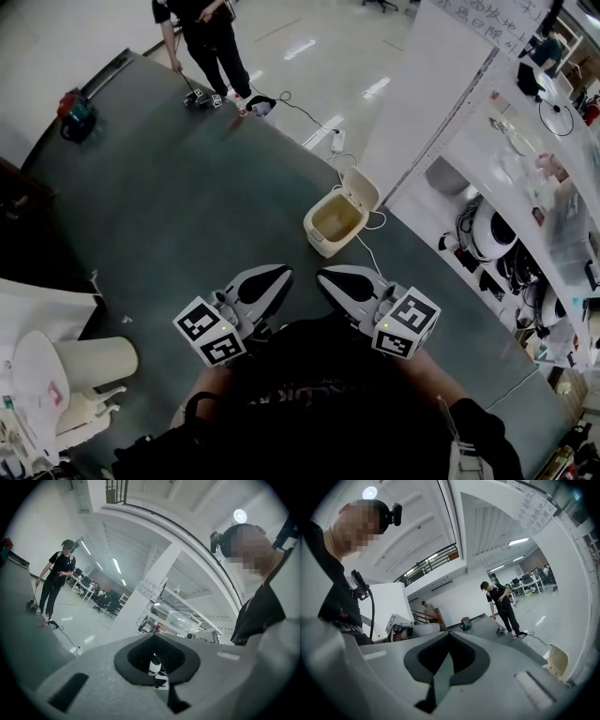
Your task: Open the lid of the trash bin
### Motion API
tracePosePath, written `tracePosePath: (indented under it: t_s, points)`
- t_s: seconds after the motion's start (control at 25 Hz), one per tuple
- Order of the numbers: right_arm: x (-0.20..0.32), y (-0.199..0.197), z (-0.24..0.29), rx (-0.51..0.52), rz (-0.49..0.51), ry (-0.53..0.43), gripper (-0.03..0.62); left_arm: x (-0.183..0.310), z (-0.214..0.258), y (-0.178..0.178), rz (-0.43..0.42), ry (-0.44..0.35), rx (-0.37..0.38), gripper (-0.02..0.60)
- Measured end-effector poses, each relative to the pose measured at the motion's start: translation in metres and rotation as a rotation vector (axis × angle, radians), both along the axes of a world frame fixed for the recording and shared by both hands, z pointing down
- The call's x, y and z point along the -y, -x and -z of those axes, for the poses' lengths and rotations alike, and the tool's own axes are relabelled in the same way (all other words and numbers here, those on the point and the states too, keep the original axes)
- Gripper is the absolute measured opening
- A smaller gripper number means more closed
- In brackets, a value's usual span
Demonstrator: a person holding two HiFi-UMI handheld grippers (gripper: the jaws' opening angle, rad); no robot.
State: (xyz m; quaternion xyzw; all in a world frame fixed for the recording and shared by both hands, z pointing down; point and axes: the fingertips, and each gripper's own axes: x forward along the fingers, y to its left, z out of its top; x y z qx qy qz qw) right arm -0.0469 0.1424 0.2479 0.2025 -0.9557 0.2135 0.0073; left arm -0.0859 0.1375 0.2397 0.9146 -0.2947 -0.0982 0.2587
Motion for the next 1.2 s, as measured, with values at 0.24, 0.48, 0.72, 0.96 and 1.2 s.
tracePosePath:
  t_s: [0.24,0.48,0.72,0.96,1.2]
  points:
    - [0.004,-0.003,0.0,0.016,0.003,0.02,0.008,0.0,-0.001,0.002,0.023,0.009,-0.007,0.0]
    - [0.006,-0.009,-0.003,0.013,-0.003,0.023,0.008,0.002,-0.002,-0.006,0.013,0.001,0.008,0.0]
    - [0.01,-0.014,-0.006,0.014,-0.021,0.042,0.008,0.004,-0.005,-0.013,-0.017,0.011,0.011,0.0]
    - [0.013,-0.019,-0.008,0.017,-0.033,0.049,0.008,0.009,-0.006,-0.015,-0.017,0.021,0.001,0.0]
    - [0.014,-0.022,-0.009,0.017,-0.042,0.053,0.008,0.01,-0.006,-0.02,-0.03,0.018,0.011,0.0]
